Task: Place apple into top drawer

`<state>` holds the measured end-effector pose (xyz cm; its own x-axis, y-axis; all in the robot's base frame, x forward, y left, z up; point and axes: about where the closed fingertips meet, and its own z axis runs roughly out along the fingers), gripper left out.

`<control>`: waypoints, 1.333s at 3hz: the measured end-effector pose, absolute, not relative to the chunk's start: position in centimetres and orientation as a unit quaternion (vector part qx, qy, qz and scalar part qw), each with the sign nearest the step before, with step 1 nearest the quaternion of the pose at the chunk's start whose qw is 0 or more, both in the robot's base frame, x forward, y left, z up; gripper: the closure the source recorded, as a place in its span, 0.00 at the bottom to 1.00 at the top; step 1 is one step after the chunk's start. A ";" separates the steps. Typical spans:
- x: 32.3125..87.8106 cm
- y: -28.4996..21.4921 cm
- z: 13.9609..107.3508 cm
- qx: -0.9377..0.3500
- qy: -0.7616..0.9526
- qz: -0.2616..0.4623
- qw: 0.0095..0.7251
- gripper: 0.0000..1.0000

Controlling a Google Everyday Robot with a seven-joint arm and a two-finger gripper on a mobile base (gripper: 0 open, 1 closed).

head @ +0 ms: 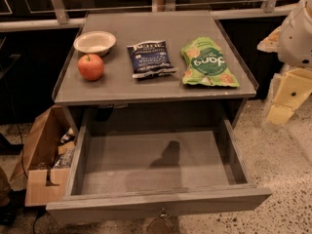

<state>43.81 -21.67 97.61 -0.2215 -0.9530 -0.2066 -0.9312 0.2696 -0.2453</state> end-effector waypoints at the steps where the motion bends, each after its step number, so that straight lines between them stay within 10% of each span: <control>1: 43.8 -21.6 97.6 -0.604 0.781 -0.034 0.159 0.00; 4: 51.8 -11.7 98.0 -0.678 0.712 -0.022 0.184 0.00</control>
Offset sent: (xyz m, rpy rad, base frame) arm 0.0448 0.0689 0.0046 0.0072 -0.0530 0.1705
